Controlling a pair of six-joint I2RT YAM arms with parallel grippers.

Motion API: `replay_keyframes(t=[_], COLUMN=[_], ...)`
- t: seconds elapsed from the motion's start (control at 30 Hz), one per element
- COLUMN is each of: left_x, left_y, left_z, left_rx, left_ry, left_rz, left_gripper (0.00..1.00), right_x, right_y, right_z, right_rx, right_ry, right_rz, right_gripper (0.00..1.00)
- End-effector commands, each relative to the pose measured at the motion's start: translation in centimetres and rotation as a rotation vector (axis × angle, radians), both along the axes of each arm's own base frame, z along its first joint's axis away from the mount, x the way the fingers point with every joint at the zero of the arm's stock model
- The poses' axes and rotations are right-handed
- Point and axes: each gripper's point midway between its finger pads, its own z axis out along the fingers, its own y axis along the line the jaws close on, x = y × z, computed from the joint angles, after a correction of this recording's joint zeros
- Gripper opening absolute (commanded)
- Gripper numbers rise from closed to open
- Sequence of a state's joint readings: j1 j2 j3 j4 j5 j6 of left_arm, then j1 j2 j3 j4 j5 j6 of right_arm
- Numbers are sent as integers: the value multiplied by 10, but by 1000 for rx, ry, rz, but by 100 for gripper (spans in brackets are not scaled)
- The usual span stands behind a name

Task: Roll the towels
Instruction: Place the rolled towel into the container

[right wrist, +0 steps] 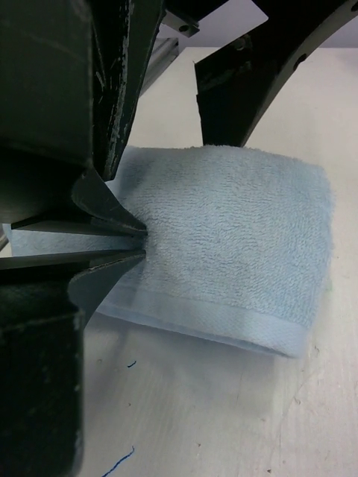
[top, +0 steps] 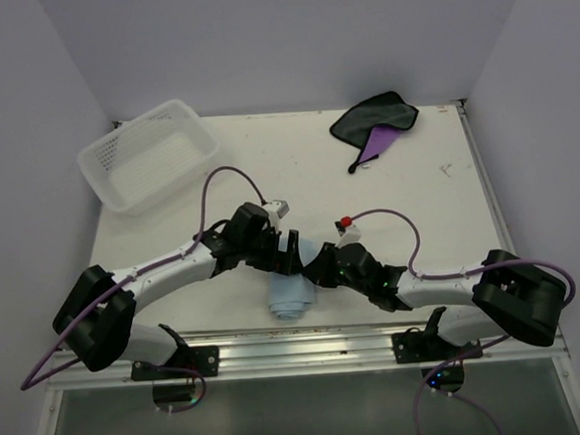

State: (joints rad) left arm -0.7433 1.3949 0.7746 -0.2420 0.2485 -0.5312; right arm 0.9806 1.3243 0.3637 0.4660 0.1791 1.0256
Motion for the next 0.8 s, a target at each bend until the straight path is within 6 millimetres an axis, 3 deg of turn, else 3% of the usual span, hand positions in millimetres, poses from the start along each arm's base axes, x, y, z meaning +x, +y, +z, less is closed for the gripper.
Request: replay_keyframes(t=[0.0,0.13,0.27,0.43,0.57,0.77], left_x=[-1,1,5,12,11,4], left_y=[0,13,18,11,3,-4], left_z=[3,-1,8,25,31,21], left_rx=[33,121,150,121,91,157], left_ry=[-4,-27,-45,-64,-52,-12], left_rz=[-2,12,28,36,32,39], left_gripper=[100,100,100,100,100,100], right_x=[4,6,10,16,18,20], right_y=[7,-5,-15,-30,-41,-55], right_z=[17,20,34,53,55,48], right_rx=[65,28,3,-37,-68,-98], right_ry=[-29,-37,-64,-102,-108,-91], right_rz=[-1,-35,-60,-95,-116,-139], right_gripper=[17,16,16,18,20,24])
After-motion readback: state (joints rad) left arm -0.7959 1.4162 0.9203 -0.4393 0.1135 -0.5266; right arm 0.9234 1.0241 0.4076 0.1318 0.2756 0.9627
